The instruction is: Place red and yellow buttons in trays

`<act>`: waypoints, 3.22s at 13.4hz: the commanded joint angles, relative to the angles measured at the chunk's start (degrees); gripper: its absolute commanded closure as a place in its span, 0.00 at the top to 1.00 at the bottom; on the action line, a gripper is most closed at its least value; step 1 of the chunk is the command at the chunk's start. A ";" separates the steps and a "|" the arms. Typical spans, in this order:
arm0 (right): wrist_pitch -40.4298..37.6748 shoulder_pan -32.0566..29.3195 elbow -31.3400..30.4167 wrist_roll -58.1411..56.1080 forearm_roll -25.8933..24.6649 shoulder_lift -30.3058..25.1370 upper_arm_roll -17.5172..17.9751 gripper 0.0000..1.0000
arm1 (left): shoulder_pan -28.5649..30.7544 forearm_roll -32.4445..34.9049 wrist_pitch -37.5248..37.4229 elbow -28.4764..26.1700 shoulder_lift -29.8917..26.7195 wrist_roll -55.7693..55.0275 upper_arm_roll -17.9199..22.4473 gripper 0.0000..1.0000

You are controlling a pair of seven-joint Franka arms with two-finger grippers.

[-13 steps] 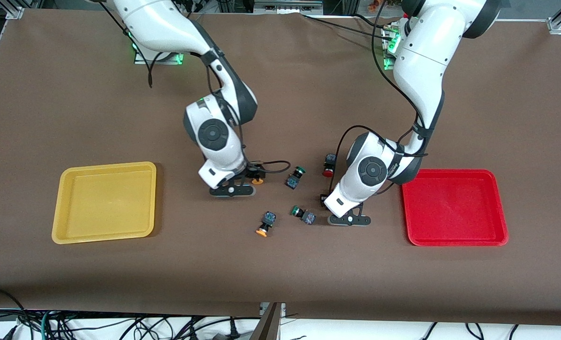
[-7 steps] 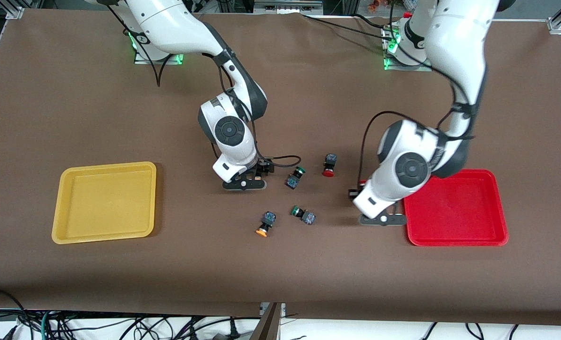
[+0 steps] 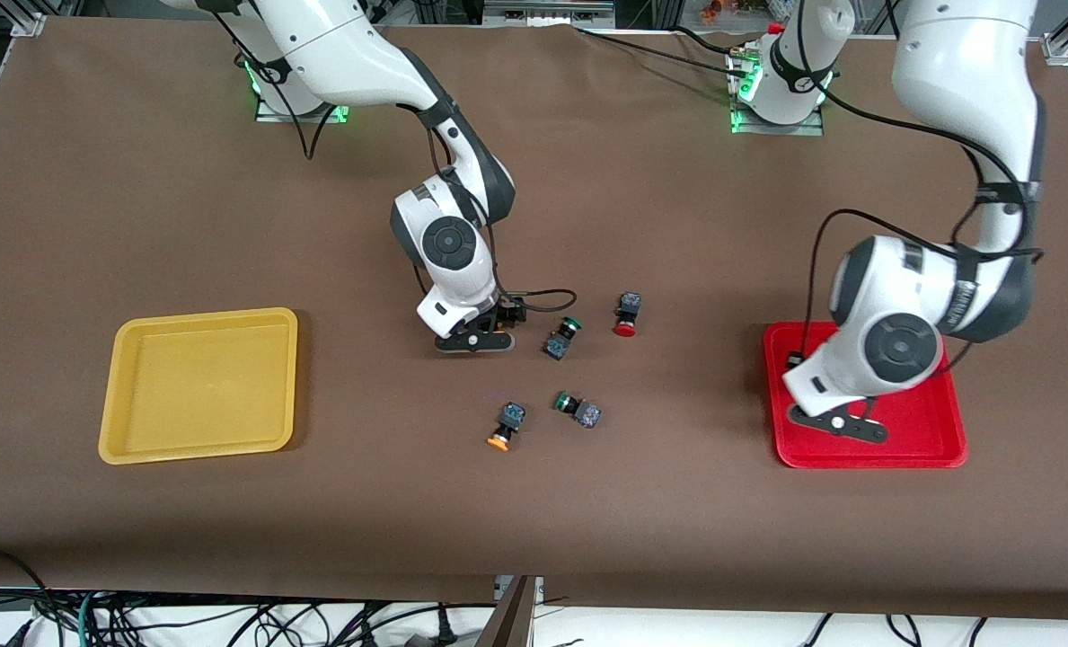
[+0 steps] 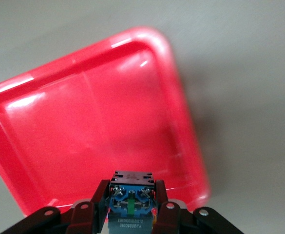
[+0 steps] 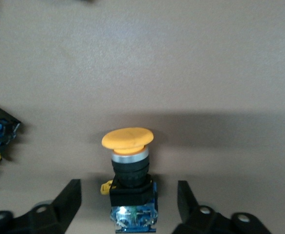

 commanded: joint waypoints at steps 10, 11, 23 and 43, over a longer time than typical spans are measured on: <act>-15.27 -5.61 0.09 -23.36 1.18 -7.61 -9.09 0.00 | 5.75 -7.52 8.46 -6.64 4.19 11.13 -1.01 1.00; -16.76 -6.14 0.09 -29.68 1.18 -7.70 -12.07 0.00 | 5.75 -7.52 7.58 -6.46 2.88 10.96 -1.01 1.00; -13.61 -21.44 -0.18 -62.62 12.60 -2.52 -18.69 0.78 | -9.34 -17.46 4.40 -3.46 0.14 -13.95 -8.75 1.00; 3.53 -7.47 29.43 19.45 12.17 17.42 -0.15 0.78 | -15.62 -6.56 8.14 -13.94 -6.34 -25.17 -8.31 0.04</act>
